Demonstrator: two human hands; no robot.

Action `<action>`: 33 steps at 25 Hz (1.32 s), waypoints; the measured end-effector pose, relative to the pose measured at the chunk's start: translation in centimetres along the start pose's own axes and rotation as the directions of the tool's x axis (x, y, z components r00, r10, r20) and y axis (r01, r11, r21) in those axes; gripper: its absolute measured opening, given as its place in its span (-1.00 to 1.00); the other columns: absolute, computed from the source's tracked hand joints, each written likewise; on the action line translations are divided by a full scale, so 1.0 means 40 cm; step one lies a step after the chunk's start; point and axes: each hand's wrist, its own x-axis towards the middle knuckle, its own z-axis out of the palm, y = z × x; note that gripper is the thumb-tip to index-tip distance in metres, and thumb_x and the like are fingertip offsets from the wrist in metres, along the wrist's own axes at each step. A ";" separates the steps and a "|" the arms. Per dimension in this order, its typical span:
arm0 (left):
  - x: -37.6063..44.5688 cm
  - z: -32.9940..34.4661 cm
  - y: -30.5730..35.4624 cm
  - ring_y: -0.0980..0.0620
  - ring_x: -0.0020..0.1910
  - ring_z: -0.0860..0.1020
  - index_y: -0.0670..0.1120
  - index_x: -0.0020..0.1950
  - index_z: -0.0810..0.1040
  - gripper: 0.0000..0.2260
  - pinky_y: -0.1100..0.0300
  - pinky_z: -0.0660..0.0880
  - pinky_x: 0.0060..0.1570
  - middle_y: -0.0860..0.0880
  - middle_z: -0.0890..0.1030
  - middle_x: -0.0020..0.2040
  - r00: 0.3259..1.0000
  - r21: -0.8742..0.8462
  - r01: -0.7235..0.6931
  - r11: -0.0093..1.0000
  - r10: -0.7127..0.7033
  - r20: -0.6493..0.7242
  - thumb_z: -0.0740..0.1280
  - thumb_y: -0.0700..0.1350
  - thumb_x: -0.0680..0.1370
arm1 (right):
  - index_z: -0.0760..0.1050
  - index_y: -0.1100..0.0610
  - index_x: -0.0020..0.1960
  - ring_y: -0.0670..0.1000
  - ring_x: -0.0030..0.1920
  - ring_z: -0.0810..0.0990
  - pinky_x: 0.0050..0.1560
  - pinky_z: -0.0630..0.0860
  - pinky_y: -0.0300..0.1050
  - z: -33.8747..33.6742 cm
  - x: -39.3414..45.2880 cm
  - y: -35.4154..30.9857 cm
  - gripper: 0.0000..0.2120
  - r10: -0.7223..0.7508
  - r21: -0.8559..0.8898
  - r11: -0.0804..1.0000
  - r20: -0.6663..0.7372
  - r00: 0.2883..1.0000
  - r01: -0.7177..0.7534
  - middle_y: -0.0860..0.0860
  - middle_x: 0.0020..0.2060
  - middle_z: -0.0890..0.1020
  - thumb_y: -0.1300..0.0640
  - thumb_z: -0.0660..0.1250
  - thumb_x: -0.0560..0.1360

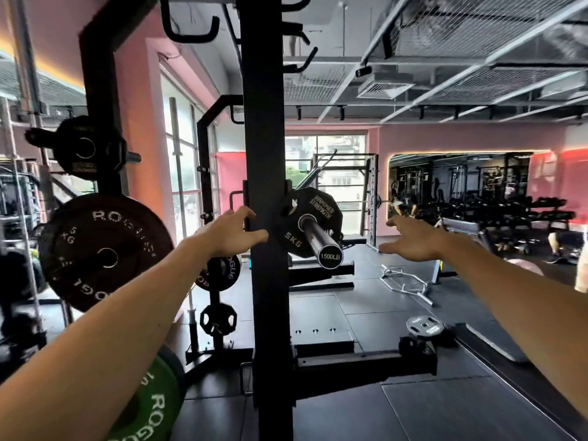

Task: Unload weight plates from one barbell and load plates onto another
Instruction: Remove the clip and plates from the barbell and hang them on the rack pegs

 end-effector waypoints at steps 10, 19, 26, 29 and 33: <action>0.363 0.155 -0.070 -0.13 0.25 0.45 0.03 0.44 0.28 -0.41 -0.07 0.41 0.26 -0.09 0.40 0.33 0.998 0.076 0.038 0.996 -0.034 -0.046 0.31 0.20 0.48 | 0.16 0.18 0.49 0.16 0.34 0.41 0.29 0.39 0.02 0.129 0.358 0.077 -0.34 0.011 0.029 1.000 -0.019 1.000 -0.010 0.17 0.42 0.36 -0.06 0.33 0.53; 0.720 0.292 -0.126 -0.14 0.31 0.45 -0.08 0.49 0.26 -0.39 -0.03 0.40 0.29 -0.14 0.45 0.36 0.996 0.075 -0.021 0.997 0.028 -0.084 0.35 0.03 0.49 | 0.21 0.24 0.42 0.20 0.22 0.50 0.11 0.45 -0.04 0.261 0.691 0.071 -0.36 0.097 0.150 0.984 0.007 0.995 -0.097 0.22 0.29 0.48 -0.05 0.36 0.51; 0.851 0.365 -0.101 -0.24 0.21 0.50 -0.10 0.41 0.27 -0.53 -0.05 0.44 0.17 -0.19 0.53 0.24 0.978 0.093 -0.086 0.992 0.102 -0.180 0.32 -0.10 0.54 | 0.42 0.19 0.14 0.19 0.18 0.50 0.07 0.44 -0.03 0.349 0.781 0.054 -0.75 0.091 0.487 0.871 -0.028 0.995 -0.066 0.23 0.10 0.53 0.36 0.32 0.49; 0.850 0.377 -0.091 -0.29 0.14 0.51 -0.14 0.31 0.30 -0.61 -0.03 0.41 -0.03 -0.22 0.53 0.16 0.975 0.179 0.005 0.984 0.035 -0.219 0.31 -0.18 0.52 | 0.34 0.17 0.01 0.08 -0.05 0.45 -0.18 0.39 -0.09 0.382 0.802 0.051 -0.75 0.123 0.621 0.781 -0.062 0.991 -0.058 0.15 -0.03 0.44 0.46 0.24 0.46; 0.817 0.366 -0.095 -0.26 0.11 0.52 -0.14 0.21 0.40 -0.63 -0.02 0.48 -0.05 -0.20 0.54 0.13 0.975 0.140 0.116 0.983 -0.086 -0.203 0.36 -0.05 0.47 | 0.35 0.21 0.19 0.13 -0.02 0.55 -0.03 0.48 0.03 0.383 0.810 0.057 -0.58 0.110 0.547 0.837 -0.173 0.979 0.002 0.08 -0.08 0.56 0.09 0.40 0.42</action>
